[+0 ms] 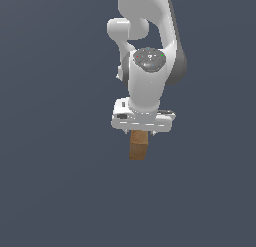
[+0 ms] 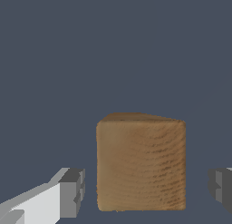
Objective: Pick up the object and move it to a goal position.
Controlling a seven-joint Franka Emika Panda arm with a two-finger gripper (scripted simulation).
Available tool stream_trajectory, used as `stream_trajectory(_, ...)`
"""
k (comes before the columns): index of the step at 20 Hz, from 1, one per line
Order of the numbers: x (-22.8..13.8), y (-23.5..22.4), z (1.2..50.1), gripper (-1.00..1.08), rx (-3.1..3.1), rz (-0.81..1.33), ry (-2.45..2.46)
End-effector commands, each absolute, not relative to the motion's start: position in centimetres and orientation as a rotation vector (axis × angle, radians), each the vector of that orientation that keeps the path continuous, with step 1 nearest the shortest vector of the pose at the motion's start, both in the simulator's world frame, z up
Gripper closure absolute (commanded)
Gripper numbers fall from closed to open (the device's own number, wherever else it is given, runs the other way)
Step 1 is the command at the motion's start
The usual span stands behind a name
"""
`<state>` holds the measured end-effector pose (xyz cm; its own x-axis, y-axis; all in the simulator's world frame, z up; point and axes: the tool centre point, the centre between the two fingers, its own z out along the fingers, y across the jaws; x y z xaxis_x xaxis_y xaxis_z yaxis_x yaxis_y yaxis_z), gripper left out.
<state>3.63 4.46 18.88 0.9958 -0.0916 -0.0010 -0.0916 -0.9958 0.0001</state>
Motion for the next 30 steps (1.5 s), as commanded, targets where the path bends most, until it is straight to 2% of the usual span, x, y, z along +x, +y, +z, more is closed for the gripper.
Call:
stream_trajectory(1, 3.6, 4.5, 18.1, -0.92, 3.138, -0.003, -0.144)
stream_trajectory(8, 3.6, 4.5, 14.9, -0.92, 3.138, 0.000, -0.146)
stream_trajectory(14, 3.7, 4.5, 14.3, -0.92, 3.138, 0.000, -0.146)
stream_trajectory(15, 3.7, 4.5, 14.3, 1.08, 3.138, 0.000, -0.146)
stream_trajectory(30, 3.3, 4.7, 14.6, 1.08, 3.138, -0.002, -0.147)
